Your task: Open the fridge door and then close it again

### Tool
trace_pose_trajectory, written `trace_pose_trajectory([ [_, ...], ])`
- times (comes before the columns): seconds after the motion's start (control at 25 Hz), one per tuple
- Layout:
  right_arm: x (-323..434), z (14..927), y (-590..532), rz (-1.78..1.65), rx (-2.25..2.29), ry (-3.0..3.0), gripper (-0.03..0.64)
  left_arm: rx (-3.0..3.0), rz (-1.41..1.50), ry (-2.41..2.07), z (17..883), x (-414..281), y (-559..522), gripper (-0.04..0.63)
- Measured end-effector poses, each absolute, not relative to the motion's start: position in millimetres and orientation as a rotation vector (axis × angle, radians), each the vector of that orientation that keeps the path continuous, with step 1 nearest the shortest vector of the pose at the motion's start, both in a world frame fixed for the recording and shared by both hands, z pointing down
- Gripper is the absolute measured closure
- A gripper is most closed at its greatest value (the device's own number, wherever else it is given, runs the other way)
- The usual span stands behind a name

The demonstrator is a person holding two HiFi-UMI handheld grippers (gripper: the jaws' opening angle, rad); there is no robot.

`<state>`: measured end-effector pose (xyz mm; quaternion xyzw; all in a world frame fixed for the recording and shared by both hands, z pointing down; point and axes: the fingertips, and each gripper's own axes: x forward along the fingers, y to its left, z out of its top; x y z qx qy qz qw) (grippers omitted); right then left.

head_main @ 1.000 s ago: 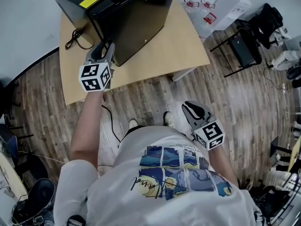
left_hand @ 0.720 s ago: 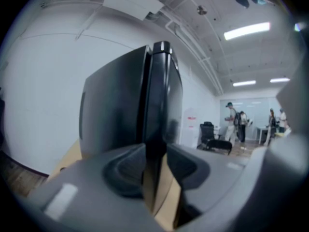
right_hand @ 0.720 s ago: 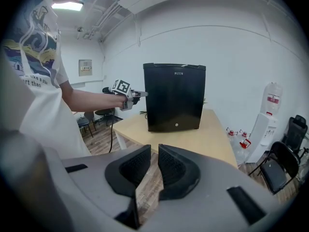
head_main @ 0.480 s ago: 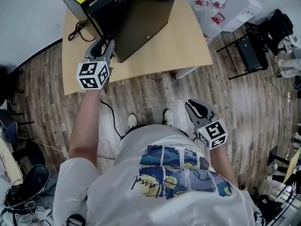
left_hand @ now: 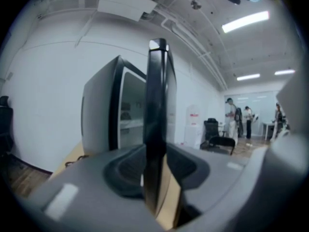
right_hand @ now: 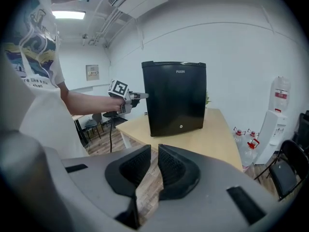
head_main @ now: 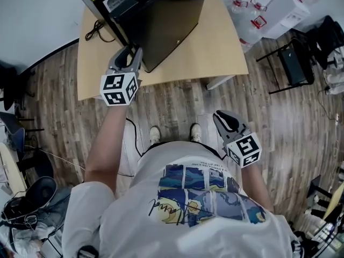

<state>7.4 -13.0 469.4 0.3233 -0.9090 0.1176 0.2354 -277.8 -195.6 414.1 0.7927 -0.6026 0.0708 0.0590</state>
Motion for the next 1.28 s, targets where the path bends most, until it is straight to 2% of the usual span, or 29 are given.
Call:
trace_pose_trajectory([
  [1.28,83.6,466.5,-57.1,0.226,0.671,-2.575,0.574,2.212,0.192,-1.993,412.0,-174.6,-151.3,0.460],
])
